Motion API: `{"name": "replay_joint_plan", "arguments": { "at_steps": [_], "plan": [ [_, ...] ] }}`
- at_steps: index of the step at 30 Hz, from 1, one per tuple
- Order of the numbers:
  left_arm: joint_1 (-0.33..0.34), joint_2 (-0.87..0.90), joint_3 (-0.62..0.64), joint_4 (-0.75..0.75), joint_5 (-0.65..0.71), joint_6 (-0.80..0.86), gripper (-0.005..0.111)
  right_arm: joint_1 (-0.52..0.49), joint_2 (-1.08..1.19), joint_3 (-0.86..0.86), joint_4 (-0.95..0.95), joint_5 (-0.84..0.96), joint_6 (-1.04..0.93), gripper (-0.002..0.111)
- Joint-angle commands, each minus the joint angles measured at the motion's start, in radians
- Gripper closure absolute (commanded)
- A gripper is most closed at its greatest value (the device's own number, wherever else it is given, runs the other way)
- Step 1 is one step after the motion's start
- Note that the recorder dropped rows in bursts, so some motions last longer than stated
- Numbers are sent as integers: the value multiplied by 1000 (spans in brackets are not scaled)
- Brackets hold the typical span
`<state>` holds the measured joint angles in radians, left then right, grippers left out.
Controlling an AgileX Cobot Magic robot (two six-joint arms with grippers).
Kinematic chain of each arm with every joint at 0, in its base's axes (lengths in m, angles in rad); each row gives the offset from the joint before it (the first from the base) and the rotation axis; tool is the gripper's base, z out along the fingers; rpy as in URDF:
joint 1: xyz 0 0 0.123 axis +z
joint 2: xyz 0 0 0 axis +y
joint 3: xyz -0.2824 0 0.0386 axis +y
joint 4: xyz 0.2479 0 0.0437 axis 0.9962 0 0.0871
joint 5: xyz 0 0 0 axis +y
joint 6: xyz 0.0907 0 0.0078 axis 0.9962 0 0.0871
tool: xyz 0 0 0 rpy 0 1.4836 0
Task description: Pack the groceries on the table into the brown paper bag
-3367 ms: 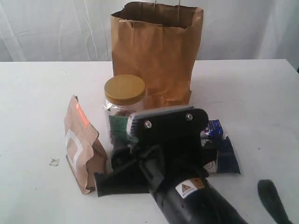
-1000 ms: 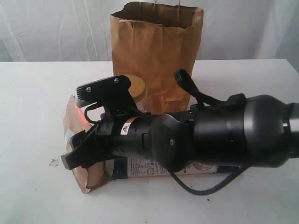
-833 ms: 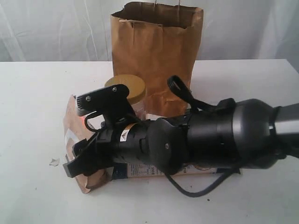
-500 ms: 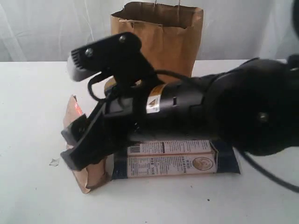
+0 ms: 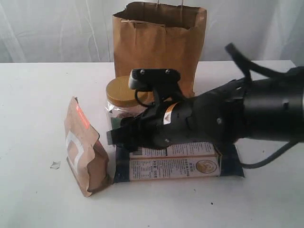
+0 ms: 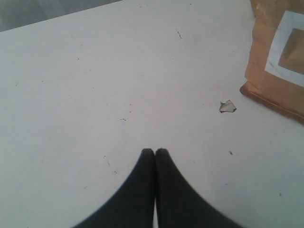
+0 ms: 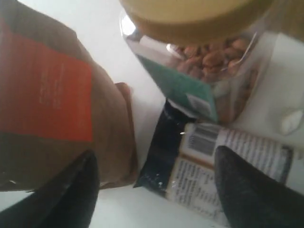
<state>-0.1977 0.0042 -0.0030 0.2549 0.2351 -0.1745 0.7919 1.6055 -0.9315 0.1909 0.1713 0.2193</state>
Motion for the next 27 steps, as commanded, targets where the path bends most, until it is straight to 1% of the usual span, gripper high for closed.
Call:
{"name": "replay_joint_plan", "arguments": {
  "at_steps": [1,5,7,10,15,21,23,27],
  "plan": [
    [-7,-4,3,3,-2,0,107,65,47,-9,40,-113,51,46],
    [-7,-4,3,3,-2,0,107,105,136,-11,40,-331,51,46],
    [-7,-4,3,3,-2,0,107,122,171,-20,40,-392,66,46],
    [-7,-4,3,3,-2,0,107,152,203,-45,38,-390,125,46],
    [-7,-4,3,3,-2,0,107,196,234,-60,38,-395,113,46],
    [-7,-4,3,3,-2,0,107,196,235,-60,38,-367,91,46],
    [-7,-4,3,3,-2,0,107,196,235,-60,38,-341,91,46],
    [-7,-4,3,3,-2,0,107,196,235,-60,38,-227,89,46]
  ]
}}
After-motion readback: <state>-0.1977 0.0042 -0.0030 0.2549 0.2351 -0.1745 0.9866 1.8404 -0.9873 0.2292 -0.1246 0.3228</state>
